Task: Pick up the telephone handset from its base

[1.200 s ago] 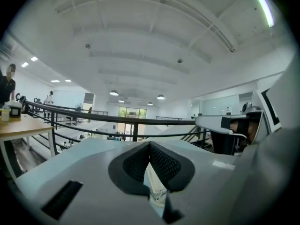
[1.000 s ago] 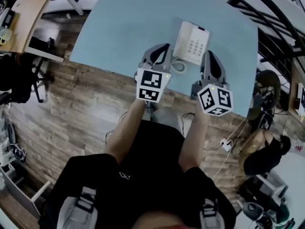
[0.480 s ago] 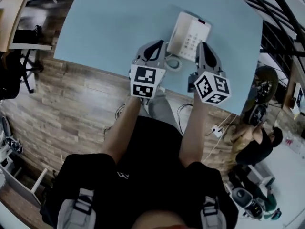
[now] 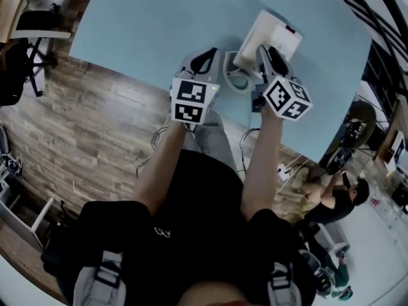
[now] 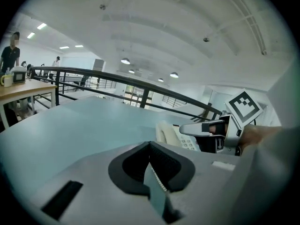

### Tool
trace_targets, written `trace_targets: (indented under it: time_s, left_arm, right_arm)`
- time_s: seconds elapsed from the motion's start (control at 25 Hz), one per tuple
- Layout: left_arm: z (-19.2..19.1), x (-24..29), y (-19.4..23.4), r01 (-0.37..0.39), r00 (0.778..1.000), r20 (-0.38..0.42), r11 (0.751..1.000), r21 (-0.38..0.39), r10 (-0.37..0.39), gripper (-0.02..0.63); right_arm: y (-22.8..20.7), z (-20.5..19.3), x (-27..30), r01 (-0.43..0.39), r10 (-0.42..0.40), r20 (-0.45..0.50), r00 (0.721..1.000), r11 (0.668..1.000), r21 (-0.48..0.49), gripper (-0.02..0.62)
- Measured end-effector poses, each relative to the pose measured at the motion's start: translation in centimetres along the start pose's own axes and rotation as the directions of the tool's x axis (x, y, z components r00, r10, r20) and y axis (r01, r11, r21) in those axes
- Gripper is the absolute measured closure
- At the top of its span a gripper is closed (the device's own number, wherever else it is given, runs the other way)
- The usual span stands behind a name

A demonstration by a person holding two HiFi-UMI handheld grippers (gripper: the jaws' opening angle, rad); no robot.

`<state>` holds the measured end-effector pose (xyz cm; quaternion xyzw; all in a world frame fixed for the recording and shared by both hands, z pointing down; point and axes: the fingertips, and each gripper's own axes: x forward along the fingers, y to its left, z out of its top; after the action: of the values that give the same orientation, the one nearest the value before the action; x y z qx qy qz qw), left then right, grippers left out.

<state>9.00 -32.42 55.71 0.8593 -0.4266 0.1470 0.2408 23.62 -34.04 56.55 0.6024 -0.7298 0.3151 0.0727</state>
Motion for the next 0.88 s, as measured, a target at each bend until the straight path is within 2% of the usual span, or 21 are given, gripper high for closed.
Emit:
trace_targets:
  time_s: [0.12,0.44,0.72,0.88]
  left_arm:
    - [-0.6,0.0,0.5,-0.014,1.0,-0.017,1.0,0.001,0.015,0.606]
    - [-1.1,0.8,0.8,-0.02,0.999,-0.038,1.0,-0.004,0.02,0.606]
    - [0.0,0.6,1.1,-0.026,1.0,-0.012,1.0,-0.006,0.026,0.606]
    - [0.6,0.1,1.4,-0.029,1.0,-0.002,1.0,-0.005,0.029,0.606]
  right_arm:
    - [-0.6,-1.0,1.2,0.011,-0.01,-0.046,0.999,0.999,0.032,0.425]
    - [-0.8,-2.1,3.3,-0.056,0.07,-0.094,0.993,0.987,0.148,0.4]
    - [-0.6,-2.2,4.1,-0.097,0.12,-0.088,0.989,0.968,0.231,0.426]
    - [0.0,-1.8,3.9,-0.101,0.123,-0.07,0.99,0.96,0.261,0.473]
